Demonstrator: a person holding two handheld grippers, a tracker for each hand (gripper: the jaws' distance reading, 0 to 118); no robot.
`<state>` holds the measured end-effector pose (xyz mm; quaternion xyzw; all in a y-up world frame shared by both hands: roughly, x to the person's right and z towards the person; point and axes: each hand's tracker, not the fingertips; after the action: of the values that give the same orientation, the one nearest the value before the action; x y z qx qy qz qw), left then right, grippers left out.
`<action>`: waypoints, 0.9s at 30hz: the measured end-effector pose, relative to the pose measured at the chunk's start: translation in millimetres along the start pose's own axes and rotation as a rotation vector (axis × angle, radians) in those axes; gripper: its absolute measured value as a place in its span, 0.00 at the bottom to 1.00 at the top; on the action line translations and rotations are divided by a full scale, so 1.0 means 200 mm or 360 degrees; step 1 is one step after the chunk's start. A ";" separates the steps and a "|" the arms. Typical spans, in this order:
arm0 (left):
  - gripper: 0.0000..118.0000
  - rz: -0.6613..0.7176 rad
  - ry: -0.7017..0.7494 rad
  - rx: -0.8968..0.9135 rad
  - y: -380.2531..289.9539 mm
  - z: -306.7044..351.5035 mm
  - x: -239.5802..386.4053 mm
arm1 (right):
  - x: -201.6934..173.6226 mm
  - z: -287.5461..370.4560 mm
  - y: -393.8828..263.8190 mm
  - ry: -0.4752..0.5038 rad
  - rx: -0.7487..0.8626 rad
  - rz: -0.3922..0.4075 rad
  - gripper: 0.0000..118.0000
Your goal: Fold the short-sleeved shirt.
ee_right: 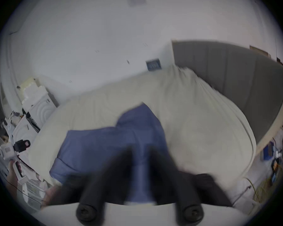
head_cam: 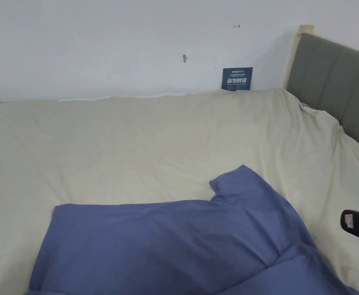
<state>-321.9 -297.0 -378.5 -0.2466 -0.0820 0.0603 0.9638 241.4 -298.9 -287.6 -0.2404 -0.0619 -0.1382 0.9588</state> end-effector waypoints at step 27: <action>1.00 -0.0054 -0.0027 -0.1295 0.30 -2.04 -0.11 | -0.24 -0.54 -0.04 0.0260 -0.0360 0.0022 0.00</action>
<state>-271.8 -438.4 -763.3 -0.6059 -0.1110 0.0090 0.7877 199.6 -346.3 -387.3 -0.3352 0.0339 -0.1569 0.9284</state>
